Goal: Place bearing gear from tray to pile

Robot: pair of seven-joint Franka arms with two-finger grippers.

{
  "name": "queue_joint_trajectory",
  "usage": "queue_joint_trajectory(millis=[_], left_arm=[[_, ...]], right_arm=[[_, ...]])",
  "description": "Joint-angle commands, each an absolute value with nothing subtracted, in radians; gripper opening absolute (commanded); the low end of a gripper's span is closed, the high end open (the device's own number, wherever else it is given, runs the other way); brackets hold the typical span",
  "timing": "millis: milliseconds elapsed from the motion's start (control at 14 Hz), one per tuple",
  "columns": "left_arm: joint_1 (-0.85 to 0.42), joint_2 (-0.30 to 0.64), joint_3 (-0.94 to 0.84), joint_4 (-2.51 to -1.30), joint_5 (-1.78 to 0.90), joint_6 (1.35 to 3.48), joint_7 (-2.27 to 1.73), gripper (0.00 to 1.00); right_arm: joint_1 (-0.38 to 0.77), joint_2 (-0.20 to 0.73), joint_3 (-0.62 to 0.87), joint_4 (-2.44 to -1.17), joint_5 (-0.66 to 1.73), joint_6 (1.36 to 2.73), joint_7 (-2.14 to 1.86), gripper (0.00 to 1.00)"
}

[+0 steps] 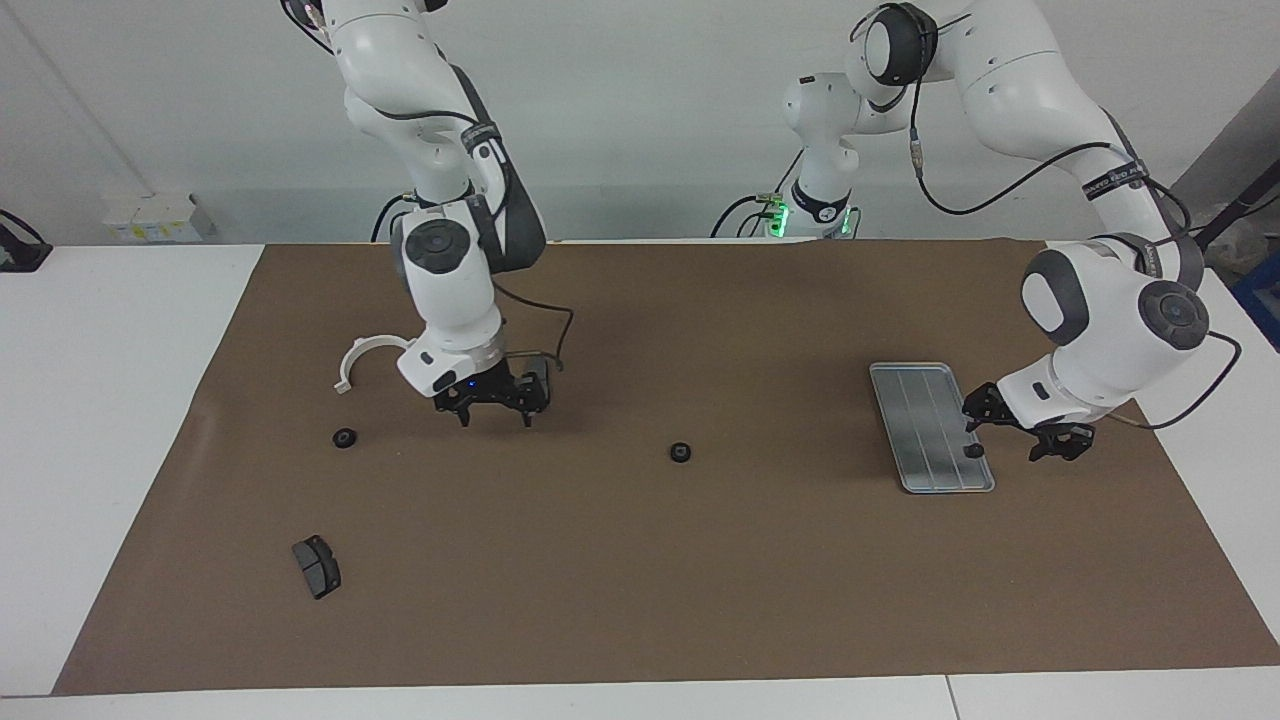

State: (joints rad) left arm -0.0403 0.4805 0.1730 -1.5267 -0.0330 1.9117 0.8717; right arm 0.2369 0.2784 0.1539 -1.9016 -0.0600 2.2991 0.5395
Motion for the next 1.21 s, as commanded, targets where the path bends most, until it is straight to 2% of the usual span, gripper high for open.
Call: queue_joint_trajectory(millis=[0,356,570,1069,1140], left_arm=[[-0.032,0.489,0.164,-1.517,-0.014,1.917,0.923,1.00],[-0.038,0.511,0.164,-1.474,-0.015,1.919,0.919,1.00],[-0.038,0.517,0.163,-1.456,-0.018,1.919,0.904,1.00],[-0.051,0.518,0.163,-1.416,-0.026,1.917,0.835,1.00],[-0.058,0.515,0.163,-1.416,-0.025,1.916,0.798,1.00]], right_arm=[[0.291,0.386,0.150,-1.759,-0.044,2.303,0.621,1.00],[0.406,0.566,0.146,-1.498,-0.067,2.195,0.768,1.00],[0.442,0.656,0.147,-1.410,-0.121,2.192,0.822,1.00],[0.471,0.716,0.147,-1.397,-0.167,2.260,0.822,1.00],[0.482,0.727,0.147,-1.396,-0.172,2.263,0.822,0.97]])
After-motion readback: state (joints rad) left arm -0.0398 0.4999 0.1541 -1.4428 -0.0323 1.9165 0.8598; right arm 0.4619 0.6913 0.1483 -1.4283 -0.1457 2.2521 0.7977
